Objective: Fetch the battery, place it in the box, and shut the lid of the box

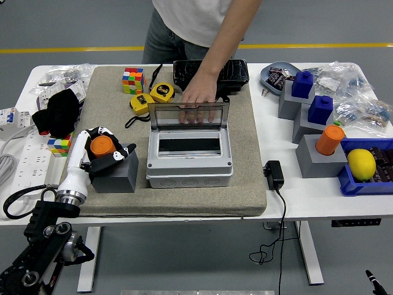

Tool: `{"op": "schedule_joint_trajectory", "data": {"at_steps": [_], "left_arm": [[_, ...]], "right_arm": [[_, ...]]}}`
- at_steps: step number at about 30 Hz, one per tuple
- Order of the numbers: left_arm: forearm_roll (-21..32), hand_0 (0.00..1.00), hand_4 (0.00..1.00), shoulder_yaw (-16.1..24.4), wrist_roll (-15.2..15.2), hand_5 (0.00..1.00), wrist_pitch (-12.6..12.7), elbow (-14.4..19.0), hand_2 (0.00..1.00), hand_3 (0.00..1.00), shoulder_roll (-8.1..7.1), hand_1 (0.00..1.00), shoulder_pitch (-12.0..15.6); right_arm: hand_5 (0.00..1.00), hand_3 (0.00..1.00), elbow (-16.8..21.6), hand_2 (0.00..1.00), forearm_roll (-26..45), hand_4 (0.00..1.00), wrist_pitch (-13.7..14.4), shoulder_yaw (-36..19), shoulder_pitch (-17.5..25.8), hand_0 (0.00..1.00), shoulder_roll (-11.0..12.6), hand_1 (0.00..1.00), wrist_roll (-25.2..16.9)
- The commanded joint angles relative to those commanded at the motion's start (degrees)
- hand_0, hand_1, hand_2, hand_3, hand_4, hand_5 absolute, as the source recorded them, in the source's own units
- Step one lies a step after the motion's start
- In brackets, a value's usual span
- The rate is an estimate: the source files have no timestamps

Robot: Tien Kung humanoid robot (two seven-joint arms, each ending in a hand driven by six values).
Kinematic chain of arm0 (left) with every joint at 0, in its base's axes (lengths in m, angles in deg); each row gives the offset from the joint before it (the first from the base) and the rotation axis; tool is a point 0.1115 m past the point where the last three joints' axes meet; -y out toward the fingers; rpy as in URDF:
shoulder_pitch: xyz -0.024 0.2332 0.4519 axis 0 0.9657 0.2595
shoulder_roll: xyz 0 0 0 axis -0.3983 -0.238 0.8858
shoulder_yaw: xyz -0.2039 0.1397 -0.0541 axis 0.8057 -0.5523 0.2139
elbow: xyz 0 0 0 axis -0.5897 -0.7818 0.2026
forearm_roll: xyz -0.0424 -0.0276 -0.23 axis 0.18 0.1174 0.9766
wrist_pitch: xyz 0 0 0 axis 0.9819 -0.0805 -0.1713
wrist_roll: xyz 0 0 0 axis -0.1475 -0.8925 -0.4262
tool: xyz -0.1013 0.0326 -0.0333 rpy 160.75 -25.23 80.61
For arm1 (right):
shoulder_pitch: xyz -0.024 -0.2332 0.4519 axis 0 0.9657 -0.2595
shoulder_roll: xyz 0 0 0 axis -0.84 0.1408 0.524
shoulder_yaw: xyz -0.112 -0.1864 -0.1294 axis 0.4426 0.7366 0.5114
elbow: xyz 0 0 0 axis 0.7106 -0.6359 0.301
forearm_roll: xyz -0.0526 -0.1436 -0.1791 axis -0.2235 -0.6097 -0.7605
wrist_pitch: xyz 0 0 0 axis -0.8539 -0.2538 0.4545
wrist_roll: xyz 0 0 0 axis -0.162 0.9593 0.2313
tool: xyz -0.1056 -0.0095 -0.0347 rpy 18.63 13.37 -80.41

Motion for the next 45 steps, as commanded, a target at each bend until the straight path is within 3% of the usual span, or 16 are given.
{"op": "schedule_joint_trajectory", "data": {"at_steps": [4, 5, 10, 11, 16, 17, 21, 22, 45], "left_arm": [[0.1, 0.148, 0.886, -0.2, 0.2, 0.002, 0.4, -0.2, 0.219, 0.198, -0.02, 0.289, -0.1], [0.2, 0.134, 0.91, -0.2, 0.3, 0.002, 0.6, -0.2, 0.177, 0.163, -0.01, 0.219, -0.1], [1.0, 0.134, 0.91, -0.7, 1.0, 0.002, 1.5, -0.7, 0.177, 0.163, 0.03, 0.219, -0.4], [1.4, 0.099, 0.995, -0.8, 1.2, 0.002, 1.7, -0.8, 0.128, 0.128, 0.05, 0.136, -0.4], [2.7, 0.099, 0.995, -0.9, 2.3, 0.002, 2.0, -1.2, 0.128, 0.128, 0.05, 0.136, -0.5], [2.8, 0.078, 0.998, -1.0, 2.5, 0.002, 2.2, -1.3, 0.088, 0.101, 0.05, 0.073, -0.6], [3.6, 0.078, 0.998, -1.1, 3.1, 0.002, 2.6, -1.5, 0.088, 0.101, 0.08, 0.073, -0.7], [3.6, 0.06, 0.998, -1.1, 3.1, 0.002, 2.6, -1.5, 0.059, 0.086, 0.08, 0.012, -0.7], [1.8, 0.05, 0.998, -0.7, 2.5, 0.002, 4.0, 0.5, 0.05, 0.081, -0.17, 0.002, -1.9]], "right_arm": [[0.998, 0.854, 0.0, 0.813, -0.2, 0.998, 0.0, -0.2, 0.0, 0.88, 0.0, 0.861, 0.0], [0.998, 0.855, 0.0, 0.813, -0.2, 0.998, 0.0, -0.3, 0.0, 0.88, 0.0, 0.861, 0.0], [0.998, 0.855, 0.0, 0.813, -0.4, 0.998, 0.0, -0.4, -0.1, 0.88, 0.0, 0.861, 0.0], [0.998, 0.855, 0.0, 0.812, -0.4, 0.998, 0.0, -0.4, -0.1, 0.88, 0.0, 0.861, 0.0], [0.998, 0.855, 0.0, 0.812, -0.4, 0.998, 0.0, -0.5, -0.1, 0.88, 0.0, 0.861, 0.0], [0.998, 0.855, 0.0, 0.812, -0.4, 0.998, 0.0, -0.6, -0.2, 0.88, 0.1, 0.861, 0.0], [0.998, 0.855, 0.0, 0.812, -0.5, 0.998, 0.0, -0.7, -0.2, 0.88, 0.1, 0.861, 0.0], [0.998, 0.854, 0.0, 0.812, -0.5, 0.998, 0.0, -0.7, -0.2, 0.88, 0.1, 0.861, 0.0], [0.998, 0.854, 0.0, 0.811, -1.0, 0.998, 0.0, -1.2, -0.2, 0.88, 0.2, 0.862, 0.1]]}}
